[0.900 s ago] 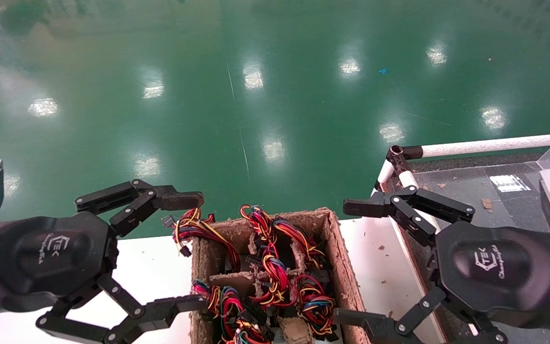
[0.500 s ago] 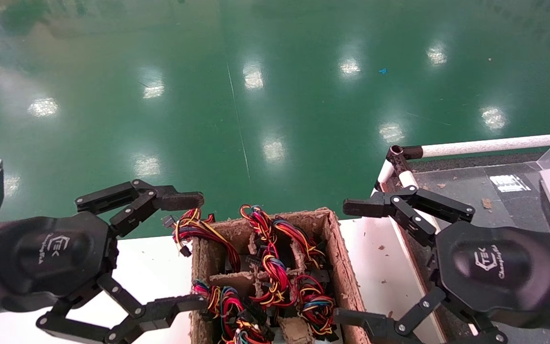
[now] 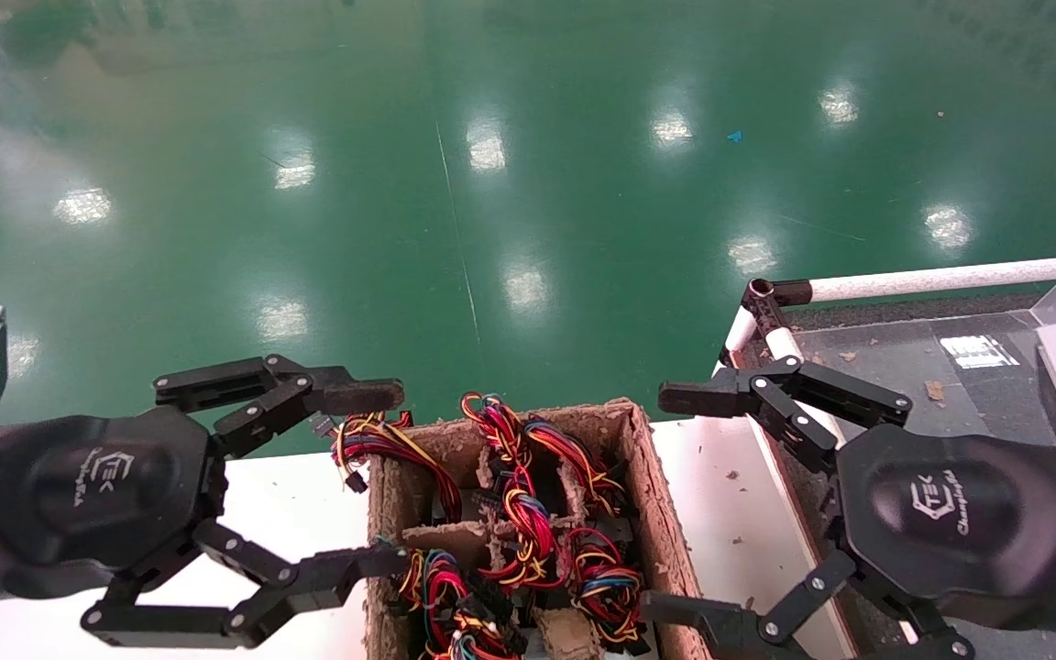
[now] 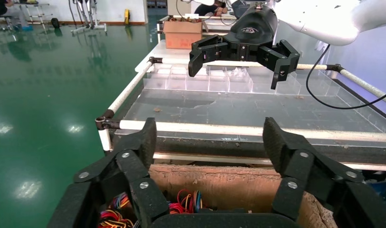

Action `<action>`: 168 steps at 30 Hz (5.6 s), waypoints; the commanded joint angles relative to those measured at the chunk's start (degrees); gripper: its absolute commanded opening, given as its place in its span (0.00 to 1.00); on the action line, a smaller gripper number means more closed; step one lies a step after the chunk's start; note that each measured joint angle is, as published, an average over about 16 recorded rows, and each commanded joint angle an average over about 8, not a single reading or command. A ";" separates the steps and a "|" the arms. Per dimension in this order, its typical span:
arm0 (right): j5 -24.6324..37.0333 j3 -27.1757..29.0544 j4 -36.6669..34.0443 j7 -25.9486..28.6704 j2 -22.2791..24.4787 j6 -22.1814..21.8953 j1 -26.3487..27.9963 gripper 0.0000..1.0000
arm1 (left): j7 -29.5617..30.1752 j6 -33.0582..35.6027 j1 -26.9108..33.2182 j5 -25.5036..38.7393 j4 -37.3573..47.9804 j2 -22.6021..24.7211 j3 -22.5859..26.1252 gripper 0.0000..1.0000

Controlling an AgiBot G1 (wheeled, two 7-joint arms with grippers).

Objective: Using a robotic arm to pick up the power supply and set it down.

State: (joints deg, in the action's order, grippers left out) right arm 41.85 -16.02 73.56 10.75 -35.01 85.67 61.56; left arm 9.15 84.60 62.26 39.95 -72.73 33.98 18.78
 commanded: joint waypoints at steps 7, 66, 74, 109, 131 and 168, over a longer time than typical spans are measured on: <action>0.00 0.00 0.00 0.00 0.00 0.00 0.00 1.00 | 0.00 0.00 0.00 0.00 0.00 0.00 0.00 0.00; 32.54 -16.12 0.06 10.31 -6.63 -1.82 11.30 0.66 | -0.02 0.00 0.02 -0.02 0.02 -0.01 0.04 1.00; 37.68 -17.30 2.41 8.42 -8.65 -6.05 10.55 0.00 | -0.03 0.00 0.02 -0.03 0.02 -0.01 0.05 1.00; 47.34 -21.64 2.34 6.91 -14.63 -8.21 12.73 0.00 | -0.05 -0.02 0.03 -0.06 0.02 -0.03 0.09 1.00; 42.32 -17.94 3.78 4.68 -11.34 -10.46 10.90 0.00 | -0.06 -0.03 0.04 -0.07 0.02 -0.04 0.12 1.00; 28.79 3.01 3.99 -12.73 1.73 -24.00 14.64 0.00 | -0.08 -0.05 0.05 -0.10 0.02 -0.05 0.16 1.00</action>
State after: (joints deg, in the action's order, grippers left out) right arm 70.91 -13.02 77.62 -1.54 -33.33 60.98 75.66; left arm 9.06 84.55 62.31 39.84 -72.71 33.92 18.94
